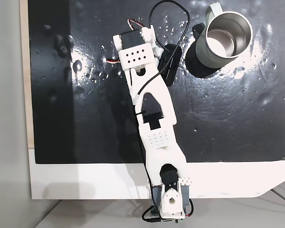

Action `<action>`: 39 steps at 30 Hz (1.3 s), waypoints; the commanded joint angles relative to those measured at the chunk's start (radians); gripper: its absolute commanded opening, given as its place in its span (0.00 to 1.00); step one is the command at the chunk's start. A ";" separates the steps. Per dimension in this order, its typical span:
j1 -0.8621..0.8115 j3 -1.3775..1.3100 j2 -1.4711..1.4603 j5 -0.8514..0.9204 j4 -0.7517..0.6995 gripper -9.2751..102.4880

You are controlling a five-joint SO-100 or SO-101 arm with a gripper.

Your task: Grasp a pengrip and put it in the cup.

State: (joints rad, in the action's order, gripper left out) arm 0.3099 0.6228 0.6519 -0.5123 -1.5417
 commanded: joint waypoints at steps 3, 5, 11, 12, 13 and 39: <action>-0.018 -0.018 0.025 -0.005 -0.037 0.08; -0.025 0.005 0.075 -0.005 -0.038 0.08; -0.028 0.110 0.371 0.032 -0.003 0.08; -0.025 0.130 0.425 0.041 0.002 0.08; -0.020 0.150 0.477 0.048 0.003 0.08; -0.459 0.081 0.761 0.321 -0.141 0.08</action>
State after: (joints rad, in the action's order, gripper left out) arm -0.0874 0.7931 1.4251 -0.2316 -1.6782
